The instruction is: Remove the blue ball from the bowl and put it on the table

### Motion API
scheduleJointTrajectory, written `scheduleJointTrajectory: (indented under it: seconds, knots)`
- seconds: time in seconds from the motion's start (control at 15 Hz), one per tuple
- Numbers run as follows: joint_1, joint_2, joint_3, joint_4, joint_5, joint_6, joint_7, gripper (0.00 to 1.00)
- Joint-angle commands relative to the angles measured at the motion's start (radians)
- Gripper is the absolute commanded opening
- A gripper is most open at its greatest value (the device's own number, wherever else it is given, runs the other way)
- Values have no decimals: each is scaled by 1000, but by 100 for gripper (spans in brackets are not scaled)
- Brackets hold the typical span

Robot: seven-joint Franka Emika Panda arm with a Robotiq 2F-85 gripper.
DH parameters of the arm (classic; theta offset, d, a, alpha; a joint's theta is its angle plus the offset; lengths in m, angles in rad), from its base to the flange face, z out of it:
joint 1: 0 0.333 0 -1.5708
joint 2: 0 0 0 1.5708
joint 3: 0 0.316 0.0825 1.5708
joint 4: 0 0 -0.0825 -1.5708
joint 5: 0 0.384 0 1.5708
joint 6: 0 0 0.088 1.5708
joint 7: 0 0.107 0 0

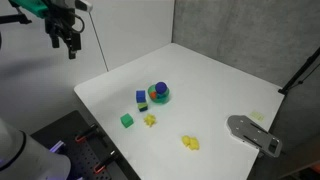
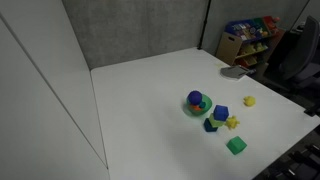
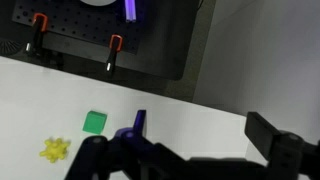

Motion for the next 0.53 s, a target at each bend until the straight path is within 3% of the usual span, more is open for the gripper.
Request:
scheduleJointTrajectory:
  seconds: [0.0,0.47]
  knots:
    - [-20,-1,16,3,6,-6,-8,100]
    - [-53,49,29,32,-47,25,23,100]
